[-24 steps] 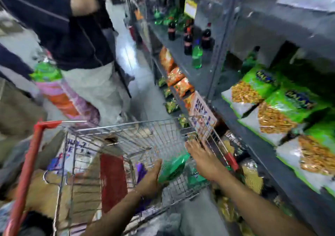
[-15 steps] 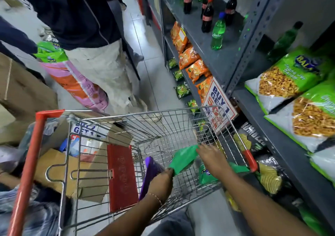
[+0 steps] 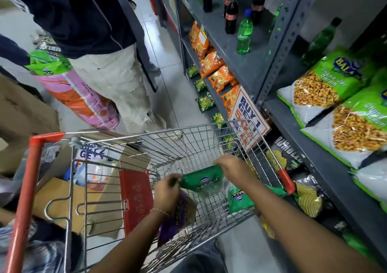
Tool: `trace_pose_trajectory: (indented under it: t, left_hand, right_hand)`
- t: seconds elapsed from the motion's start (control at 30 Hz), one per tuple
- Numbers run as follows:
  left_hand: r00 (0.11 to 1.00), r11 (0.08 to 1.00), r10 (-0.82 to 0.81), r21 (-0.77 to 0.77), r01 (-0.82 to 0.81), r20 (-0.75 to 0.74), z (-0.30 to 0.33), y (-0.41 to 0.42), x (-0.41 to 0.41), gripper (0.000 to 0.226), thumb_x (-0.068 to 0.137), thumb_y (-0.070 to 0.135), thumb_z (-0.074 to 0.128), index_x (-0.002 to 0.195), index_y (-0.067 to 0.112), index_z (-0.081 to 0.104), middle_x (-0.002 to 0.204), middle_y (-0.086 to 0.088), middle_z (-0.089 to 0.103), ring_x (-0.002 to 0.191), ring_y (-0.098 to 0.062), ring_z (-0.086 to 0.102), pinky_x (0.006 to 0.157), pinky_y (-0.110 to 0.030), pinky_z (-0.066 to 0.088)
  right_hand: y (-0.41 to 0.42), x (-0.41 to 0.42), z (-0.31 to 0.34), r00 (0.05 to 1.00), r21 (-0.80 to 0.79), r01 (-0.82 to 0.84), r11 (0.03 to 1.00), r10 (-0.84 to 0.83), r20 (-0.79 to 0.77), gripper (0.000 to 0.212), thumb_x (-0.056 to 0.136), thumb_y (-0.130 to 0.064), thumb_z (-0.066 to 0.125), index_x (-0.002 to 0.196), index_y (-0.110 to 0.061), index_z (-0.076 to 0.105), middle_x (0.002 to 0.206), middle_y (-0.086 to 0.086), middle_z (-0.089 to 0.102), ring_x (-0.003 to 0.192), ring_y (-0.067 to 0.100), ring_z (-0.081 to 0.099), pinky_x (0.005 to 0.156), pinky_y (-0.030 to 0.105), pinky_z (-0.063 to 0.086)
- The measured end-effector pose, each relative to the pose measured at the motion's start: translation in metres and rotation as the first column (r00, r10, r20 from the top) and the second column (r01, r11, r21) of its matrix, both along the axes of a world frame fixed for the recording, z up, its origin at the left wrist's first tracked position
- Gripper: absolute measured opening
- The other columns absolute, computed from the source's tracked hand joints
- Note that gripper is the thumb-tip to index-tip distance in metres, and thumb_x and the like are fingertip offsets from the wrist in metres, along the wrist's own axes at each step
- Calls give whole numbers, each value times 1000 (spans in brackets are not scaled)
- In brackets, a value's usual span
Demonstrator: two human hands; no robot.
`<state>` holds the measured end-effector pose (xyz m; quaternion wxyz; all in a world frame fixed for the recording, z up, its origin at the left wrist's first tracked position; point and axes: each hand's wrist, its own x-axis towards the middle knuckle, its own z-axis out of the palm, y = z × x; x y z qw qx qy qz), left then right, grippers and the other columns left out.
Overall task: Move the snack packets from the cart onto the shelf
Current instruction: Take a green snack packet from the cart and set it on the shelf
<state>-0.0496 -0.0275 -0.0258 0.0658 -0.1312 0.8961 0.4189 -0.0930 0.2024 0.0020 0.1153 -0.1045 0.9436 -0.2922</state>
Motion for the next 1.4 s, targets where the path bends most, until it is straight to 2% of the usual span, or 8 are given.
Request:
trace_pose_trajectory:
  t: [0.2, 0.33, 0.5, 0.67, 0.83, 1.03, 1.17, 1.4]
  left_hand:
    - [996, 781, 90, 622, -53, -28, 50, -5, -10, 43, 71, -14, 72, 109, -3, 56, 93, 0, 71, 80, -3, 71, 73, -16, 56]
    - [984, 804, -175, 573, 160, -29, 89, 20, -9, 66, 37, 28, 94, 89, 9, 58, 88, -2, 65, 85, -14, 58, 77, -24, 48]
    - [859, 725, -362, 469, 504, -362, 187, 82, -15, 74, 45, 10, 93, 107, 32, 58, 109, 14, 72, 103, 2, 65, 90, -16, 49]
    - [649, 515, -445, 416, 749, -617, 314, 156, 1, 56, 51, 11, 90, 99, 18, 62, 91, 9, 78, 86, -4, 71, 73, -17, 56]
    - [468, 239, -490, 403, 883, -735, 398, 237, 45, 56, 33, 44, 93, 72, 21, 60, 56, 1, 62, 50, -9, 60, 53, -13, 48]
    - [220, -90, -678, 377, 922, -701, 428, 375, 120, 63, 51, 29, 88, 104, 8, 64, 103, -15, 74, 100, -29, 70, 87, -43, 58]
    - [146, -123, -753, 354, 927, -642, 423, 455, 171, 72, 43, 30, 88, 101, -5, 62, 104, -33, 68, 88, -25, 68, 91, -58, 52]
    - [-8, -117, -818, 153, 981, -575, 406, 553, 213, 54, 50, 37, 84, 101, 27, 67, 105, 6, 76, 101, -16, 70, 95, -46, 53]
  right_hand:
    - [5, 17, 84, 975, -249, 96, 964, -142, -170, 28, 89, 1, 56, 110, -9, 70, 108, 9, 74, 94, 23, 69, 86, 44, 57]
    - [24, 36, 183, 891, -379, 103, 919, -255, -376, 25, 86, -3, 60, 104, -13, 74, 95, -4, 72, 89, 9, 67, 82, 30, 55]
    - [63, 72, 353, 615, -584, 3, 812, -462, -639, 24, 82, -3, 67, 94, -23, 71, 76, -28, 67, 76, -18, 59, 75, 6, 45]
    - [117, 149, 469, 286, -606, -82, 791, -564, -775, 50, 87, -15, 66, 130, -15, 42, 131, 5, 55, 123, 18, 53, 106, 39, 44]
    - [158, 262, 450, 357, -739, 157, 655, -735, -576, 111, 49, -48, 88, 140, -36, 27, 134, -13, 56, 125, 3, 53, 103, 27, 47]
    - [219, 360, 405, 100, -789, 382, 481, -870, -483, 69, 58, -30, 90, 117, -35, 54, 114, -8, 71, 105, 10, 68, 87, 24, 55]
    - [267, 415, 394, -86, -815, 461, 352, -896, -435, 71, 56, -20, 91, 116, -31, 54, 116, -1, 70, 108, 16, 67, 90, 34, 55]
    - [327, 455, 380, -127, -740, 639, 211, -920, -372, 75, 66, -44, 78, 130, -28, 42, 129, -6, 63, 122, 14, 58, 107, 45, 43]
